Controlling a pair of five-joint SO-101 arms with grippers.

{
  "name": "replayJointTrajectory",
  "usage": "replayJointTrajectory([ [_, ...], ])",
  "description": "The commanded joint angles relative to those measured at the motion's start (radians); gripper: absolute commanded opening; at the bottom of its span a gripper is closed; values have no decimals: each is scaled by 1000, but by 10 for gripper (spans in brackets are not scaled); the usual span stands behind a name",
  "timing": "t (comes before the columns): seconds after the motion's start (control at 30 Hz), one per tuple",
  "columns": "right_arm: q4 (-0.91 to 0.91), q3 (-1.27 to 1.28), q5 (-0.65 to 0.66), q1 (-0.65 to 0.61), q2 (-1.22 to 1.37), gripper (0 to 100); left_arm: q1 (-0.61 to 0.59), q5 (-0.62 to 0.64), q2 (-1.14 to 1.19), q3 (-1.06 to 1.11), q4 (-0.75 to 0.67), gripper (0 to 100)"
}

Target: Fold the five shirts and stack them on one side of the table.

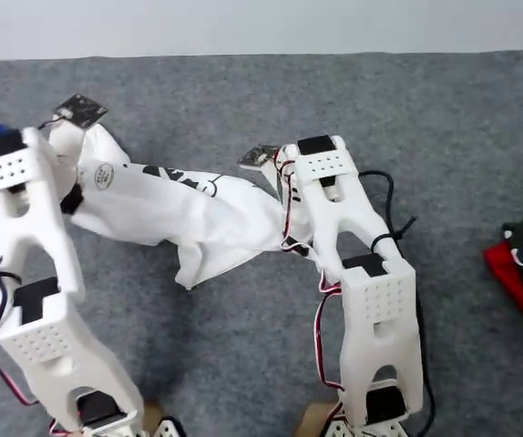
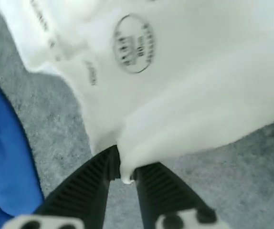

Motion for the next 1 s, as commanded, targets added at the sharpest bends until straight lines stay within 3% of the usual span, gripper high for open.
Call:
replayJointTrajectory([
  [0.0, 61, -29, 38, 33, -189, 10, 66, 18, -103, -113, 83, 2],
  [0.5, 120, -230, 69, 186, -691, 10, 270, 419, -333, -501, 180, 2],
  [0.8, 120, -411, 69, 366, -837, 10, 405, 442, -462, -645, 173, 2],
  [0.97, 120, -548, 69, 464, -869, 10, 411, 446, -483, -771, 146, 2],
])
